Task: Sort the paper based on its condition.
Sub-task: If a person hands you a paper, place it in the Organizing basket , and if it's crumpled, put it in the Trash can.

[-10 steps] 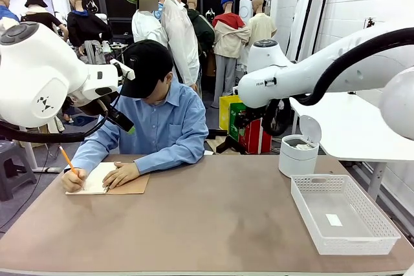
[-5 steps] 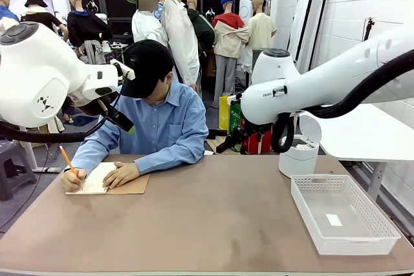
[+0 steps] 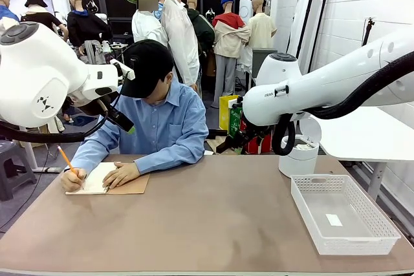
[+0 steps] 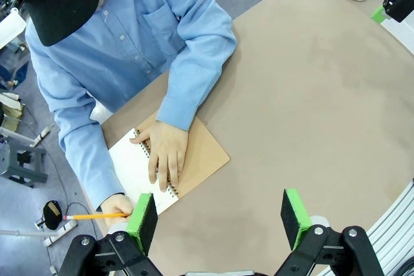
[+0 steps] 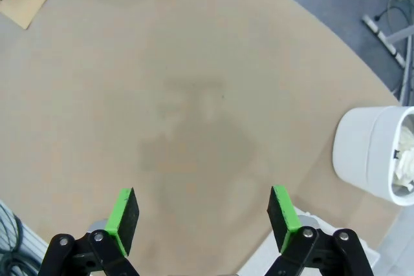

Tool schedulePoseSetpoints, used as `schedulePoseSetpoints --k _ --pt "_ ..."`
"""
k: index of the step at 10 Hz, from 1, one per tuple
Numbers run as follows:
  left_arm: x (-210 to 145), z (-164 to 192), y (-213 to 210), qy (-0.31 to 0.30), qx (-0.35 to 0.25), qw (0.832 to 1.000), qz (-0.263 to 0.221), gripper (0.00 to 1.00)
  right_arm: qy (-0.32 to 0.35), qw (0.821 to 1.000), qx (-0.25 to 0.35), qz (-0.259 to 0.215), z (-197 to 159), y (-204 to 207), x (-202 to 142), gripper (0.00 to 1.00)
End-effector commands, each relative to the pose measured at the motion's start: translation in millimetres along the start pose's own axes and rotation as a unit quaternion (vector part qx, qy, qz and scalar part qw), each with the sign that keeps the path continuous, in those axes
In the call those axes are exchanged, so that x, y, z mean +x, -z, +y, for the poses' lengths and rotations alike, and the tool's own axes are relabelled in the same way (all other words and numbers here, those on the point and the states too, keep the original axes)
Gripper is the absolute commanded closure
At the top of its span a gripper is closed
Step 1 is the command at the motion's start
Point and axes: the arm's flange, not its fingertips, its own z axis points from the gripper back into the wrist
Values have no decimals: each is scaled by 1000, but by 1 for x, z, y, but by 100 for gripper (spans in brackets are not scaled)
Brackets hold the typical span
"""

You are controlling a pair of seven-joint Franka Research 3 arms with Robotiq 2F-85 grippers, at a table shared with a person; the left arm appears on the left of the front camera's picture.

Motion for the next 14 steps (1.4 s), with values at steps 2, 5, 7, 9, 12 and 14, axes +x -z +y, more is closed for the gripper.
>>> schedulePoseSetpoints --k 2,5,7,9,12,14 --pt "0 0 0 2 1 1000 0 0 0 1000 0 0 0 0 0 0" --pt "0 0 0 2 1 1000 0 0 12 999 30 -21 25 -31 -9 0" --pt "0 0 0 2 1 1000 0 0 -2 999 44 -29 47 -50 -21 0" --pt "0 0 0 2 1 1000 0 0 -26 998 52 -37 68 -64 -36 0" --pt "0 0 0 2 1 1000 0 0 -28 998 8 -60 79 -98 -58 0" --pt "0 0 0 2 1 1000 0 0 -19 997 -4 -76 77 -118 -71 0"
